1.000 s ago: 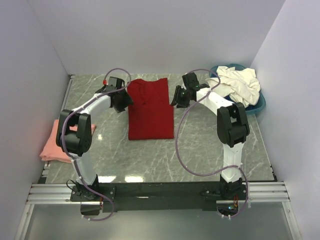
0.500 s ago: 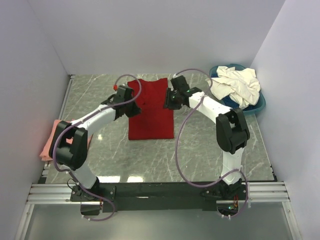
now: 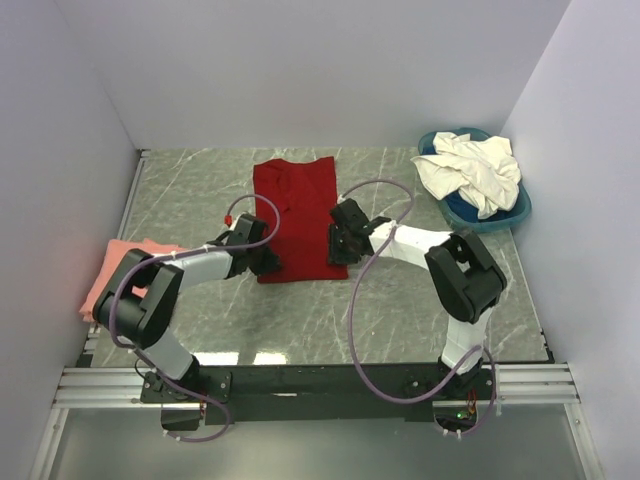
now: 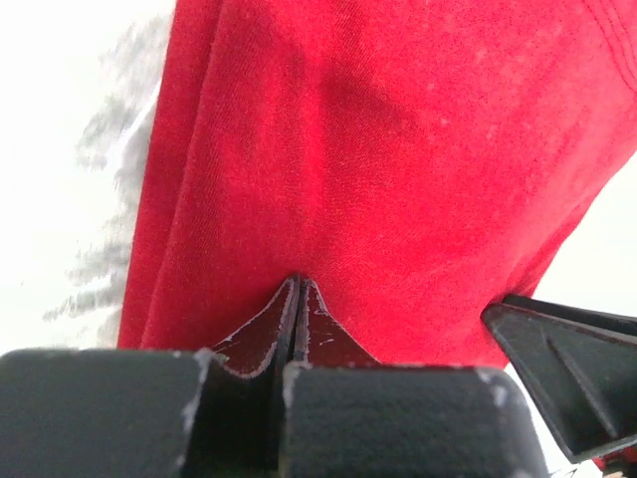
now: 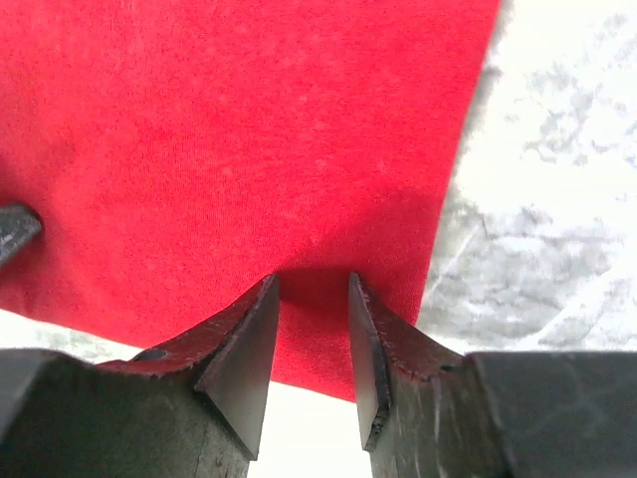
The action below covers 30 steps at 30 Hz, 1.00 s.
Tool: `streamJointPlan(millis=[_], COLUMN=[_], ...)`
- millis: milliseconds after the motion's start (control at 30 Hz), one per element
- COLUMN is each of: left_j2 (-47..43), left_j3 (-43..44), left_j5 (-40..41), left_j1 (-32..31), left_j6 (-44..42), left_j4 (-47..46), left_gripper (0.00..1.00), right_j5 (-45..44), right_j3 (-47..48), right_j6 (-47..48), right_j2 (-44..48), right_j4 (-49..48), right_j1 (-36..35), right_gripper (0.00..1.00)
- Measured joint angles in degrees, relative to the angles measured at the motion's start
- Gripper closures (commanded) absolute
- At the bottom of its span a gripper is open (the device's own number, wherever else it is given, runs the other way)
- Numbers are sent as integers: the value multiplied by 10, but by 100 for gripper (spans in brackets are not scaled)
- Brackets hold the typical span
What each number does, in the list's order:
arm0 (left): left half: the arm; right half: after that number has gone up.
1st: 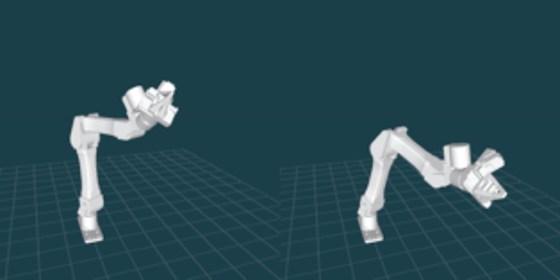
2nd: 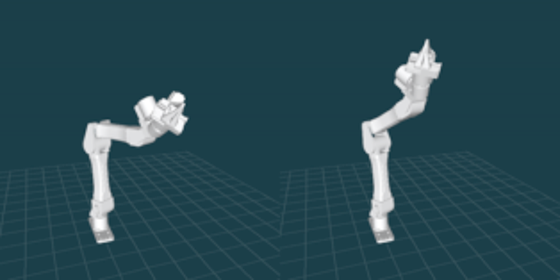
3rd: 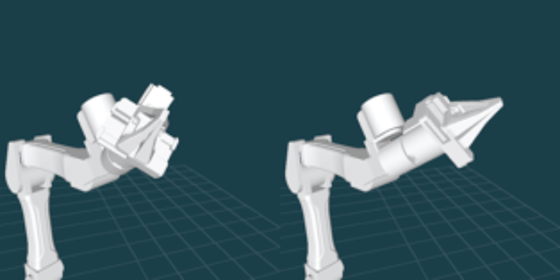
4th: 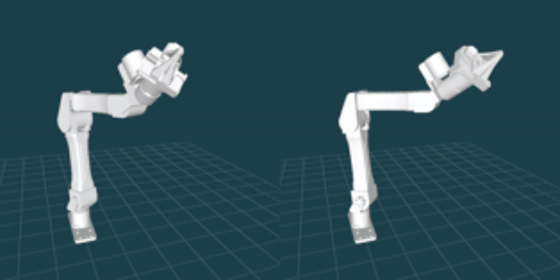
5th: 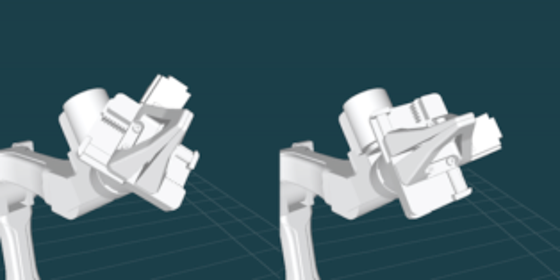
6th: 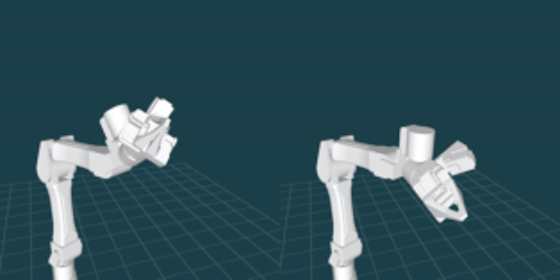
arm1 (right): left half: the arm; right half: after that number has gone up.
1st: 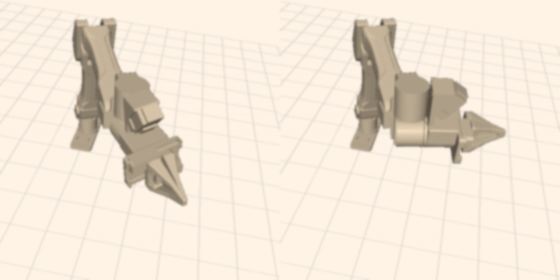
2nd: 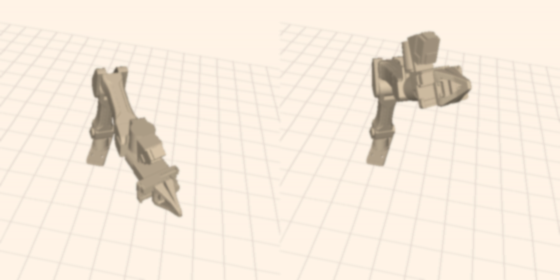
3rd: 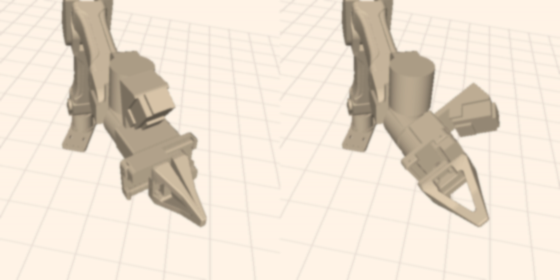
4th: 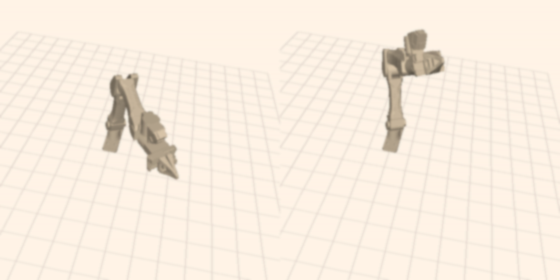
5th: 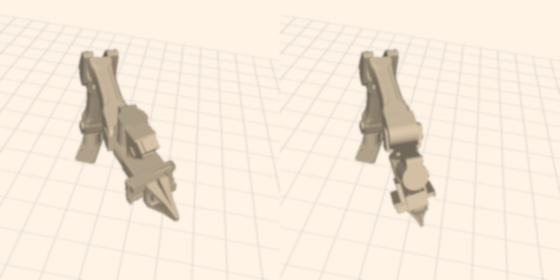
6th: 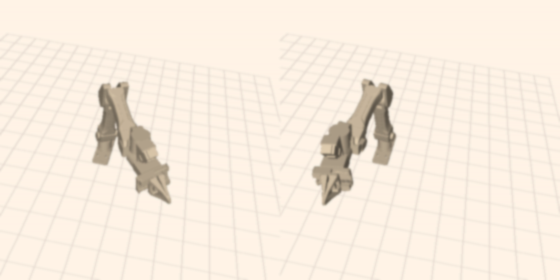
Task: Fold and stack the t-shirts
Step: Fold the tshirt
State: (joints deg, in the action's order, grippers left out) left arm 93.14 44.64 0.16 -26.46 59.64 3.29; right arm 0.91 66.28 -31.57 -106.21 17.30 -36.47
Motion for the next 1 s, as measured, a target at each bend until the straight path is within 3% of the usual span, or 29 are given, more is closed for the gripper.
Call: streamJointPlan(millis=[667,1000], left_j2=[-95,-201], left_j3=[-117,-194], left_j5=[34,38], left_j1=[-95,-139], left_j6=[48,77], left_j4=[-53,-17], left_gripper=[99,98], right_j5=[-19,-16], right_j3=[-190,-303], right_j6=[-54,-82], right_j2=[144,260], right_j4=[-67,-71], right_j1=[-73,-85], right_gripper=[59,59])
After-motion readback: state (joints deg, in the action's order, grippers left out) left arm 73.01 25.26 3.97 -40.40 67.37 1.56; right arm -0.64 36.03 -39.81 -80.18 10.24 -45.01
